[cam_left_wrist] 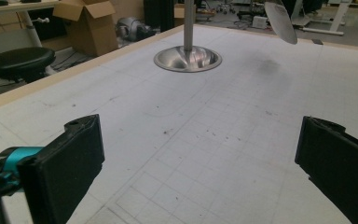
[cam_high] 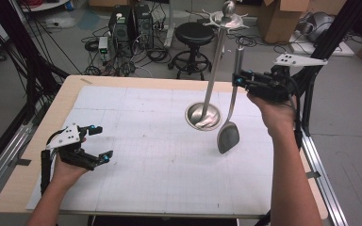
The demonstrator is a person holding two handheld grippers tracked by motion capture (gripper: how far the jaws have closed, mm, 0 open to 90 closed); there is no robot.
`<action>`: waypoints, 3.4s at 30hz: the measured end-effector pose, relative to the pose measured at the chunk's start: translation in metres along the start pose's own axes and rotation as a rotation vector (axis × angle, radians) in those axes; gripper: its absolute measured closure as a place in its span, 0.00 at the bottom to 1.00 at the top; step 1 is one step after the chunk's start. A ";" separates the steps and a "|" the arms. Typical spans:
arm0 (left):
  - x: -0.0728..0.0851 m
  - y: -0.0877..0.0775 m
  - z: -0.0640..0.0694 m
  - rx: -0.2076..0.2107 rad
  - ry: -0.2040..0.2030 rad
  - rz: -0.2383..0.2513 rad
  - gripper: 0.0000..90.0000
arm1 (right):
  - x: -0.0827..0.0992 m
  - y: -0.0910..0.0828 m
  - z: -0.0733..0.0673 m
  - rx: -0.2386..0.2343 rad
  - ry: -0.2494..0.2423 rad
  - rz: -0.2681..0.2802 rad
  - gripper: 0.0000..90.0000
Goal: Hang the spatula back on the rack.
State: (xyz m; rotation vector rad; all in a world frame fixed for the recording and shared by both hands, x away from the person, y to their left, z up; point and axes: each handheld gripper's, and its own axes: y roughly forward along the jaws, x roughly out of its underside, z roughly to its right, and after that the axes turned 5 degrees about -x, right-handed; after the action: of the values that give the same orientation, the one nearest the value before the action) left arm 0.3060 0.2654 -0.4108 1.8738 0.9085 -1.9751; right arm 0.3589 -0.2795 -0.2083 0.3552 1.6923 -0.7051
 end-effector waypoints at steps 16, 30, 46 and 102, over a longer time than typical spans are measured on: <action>0.001 0.001 0.001 0.000 -0.001 -0.010 0.02 | -0.011 -0.017 0.034 -0.022 -0.028 -0.003 0.77; 0.000 0.001 0.001 0.004 -0.001 -0.008 0.02 | -0.019 -0.015 0.053 -0.019 -0.022 -0.039 0.77; 0.000 0.000 0.001 0.003 -0.001 -0.003 0.02 | -0.027 -0.013 0.063 0.001 0.001 -0.047 0.77; 0.000 0.001 0.002 0.020 0.003 -0.014 0.02 | -0.015 0.033 0.064 -0.052 0.031 -0.067 0.71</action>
State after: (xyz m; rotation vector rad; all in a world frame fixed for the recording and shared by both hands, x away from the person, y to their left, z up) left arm 0.3053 0.2632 -0.4116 1.8874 0.9083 -1.9972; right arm 0.4313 -0.2918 -0.2090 0.2746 1.7554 -0.7065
